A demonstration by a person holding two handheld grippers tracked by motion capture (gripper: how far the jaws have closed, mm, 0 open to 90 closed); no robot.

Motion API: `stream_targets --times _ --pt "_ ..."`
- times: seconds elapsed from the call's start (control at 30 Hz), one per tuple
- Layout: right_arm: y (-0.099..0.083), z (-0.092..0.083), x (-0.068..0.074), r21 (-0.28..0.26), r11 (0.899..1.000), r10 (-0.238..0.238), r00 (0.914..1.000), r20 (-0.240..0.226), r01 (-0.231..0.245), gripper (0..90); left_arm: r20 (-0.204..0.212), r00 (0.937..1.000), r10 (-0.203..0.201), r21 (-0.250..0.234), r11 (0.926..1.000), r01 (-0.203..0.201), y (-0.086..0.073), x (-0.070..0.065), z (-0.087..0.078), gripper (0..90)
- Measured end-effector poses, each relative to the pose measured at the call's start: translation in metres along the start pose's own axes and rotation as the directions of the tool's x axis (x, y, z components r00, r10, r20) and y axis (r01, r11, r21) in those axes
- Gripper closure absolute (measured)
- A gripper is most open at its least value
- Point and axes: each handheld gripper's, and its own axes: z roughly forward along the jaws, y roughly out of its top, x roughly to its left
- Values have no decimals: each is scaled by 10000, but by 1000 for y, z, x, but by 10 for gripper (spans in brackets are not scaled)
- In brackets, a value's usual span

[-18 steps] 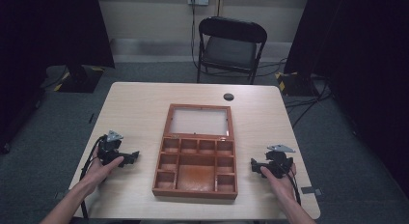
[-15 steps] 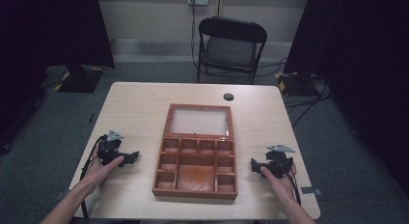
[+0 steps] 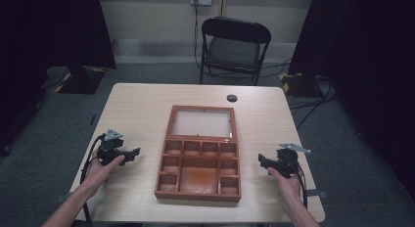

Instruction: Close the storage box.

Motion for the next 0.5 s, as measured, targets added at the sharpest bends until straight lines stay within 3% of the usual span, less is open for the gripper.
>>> stream_targets --times 0.1,0.2,0.27,0.37,0.5 --pt "4 -3 0 -230 9997 -124 9999 20 125 166 166 9999 13 -154 9999 -11 4 -3 -1 190" --pt "9 -4 1 -204 9993 -323 9994 -94 321 169 539 9984 -151 -629 9978 185 14 -9 -6 187" --pt "13 -4 3 -132 9985 -543 9980 -310 539 182 460 9988 -163 -939 9954 206 18 -12 -8 193" --pt "18 -3 6 -95 9967 -817 9942 -698 812 227 -157 9998 144 -887 9959 -158 26 -12 -12 208" --pt "26 -3 14 -404 9894 -1428 9842 -1042 1393 239 277 9992 -288 -1245 9917 321 31 -9 -12 203"
